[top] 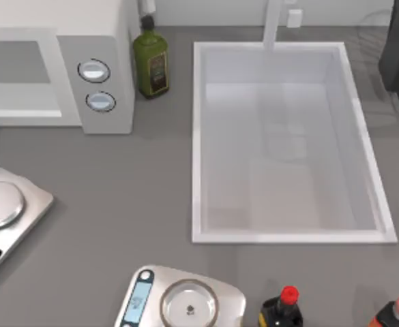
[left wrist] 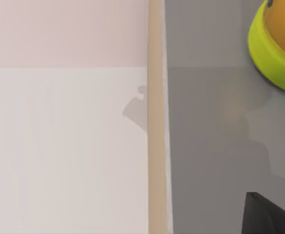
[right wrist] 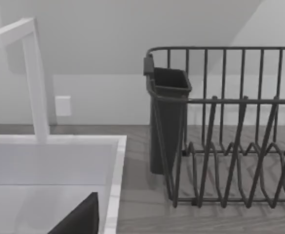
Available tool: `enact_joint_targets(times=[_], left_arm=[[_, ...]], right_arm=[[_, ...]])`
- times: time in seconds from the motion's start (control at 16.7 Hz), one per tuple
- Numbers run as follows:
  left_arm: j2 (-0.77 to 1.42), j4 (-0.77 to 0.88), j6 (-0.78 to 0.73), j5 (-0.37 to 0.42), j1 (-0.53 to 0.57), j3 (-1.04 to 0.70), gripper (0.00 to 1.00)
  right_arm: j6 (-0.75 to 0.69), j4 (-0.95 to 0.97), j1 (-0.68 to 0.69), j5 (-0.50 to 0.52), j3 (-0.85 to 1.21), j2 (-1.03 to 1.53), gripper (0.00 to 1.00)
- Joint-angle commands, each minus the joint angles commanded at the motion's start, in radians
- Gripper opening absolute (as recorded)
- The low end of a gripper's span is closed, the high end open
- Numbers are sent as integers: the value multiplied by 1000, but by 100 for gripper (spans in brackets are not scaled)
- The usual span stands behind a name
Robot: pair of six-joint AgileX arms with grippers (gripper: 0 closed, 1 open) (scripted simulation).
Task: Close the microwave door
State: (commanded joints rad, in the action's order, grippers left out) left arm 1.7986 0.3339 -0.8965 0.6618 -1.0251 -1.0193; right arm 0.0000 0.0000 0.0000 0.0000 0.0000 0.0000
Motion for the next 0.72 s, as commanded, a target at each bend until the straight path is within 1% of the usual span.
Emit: enact_joint_targets(times=[0.36,0.48,0.72], left_arm=[[-20,-8,13,-6,16,16,0],[-76,-37,50,-24,51,73,0],[-236,-119,154,-74,148,273,0]], right_arm=[[0,0,0,0,0,0,100],[0,0,0,0,0,0,100],[0,0,0,0,0,0,100]])
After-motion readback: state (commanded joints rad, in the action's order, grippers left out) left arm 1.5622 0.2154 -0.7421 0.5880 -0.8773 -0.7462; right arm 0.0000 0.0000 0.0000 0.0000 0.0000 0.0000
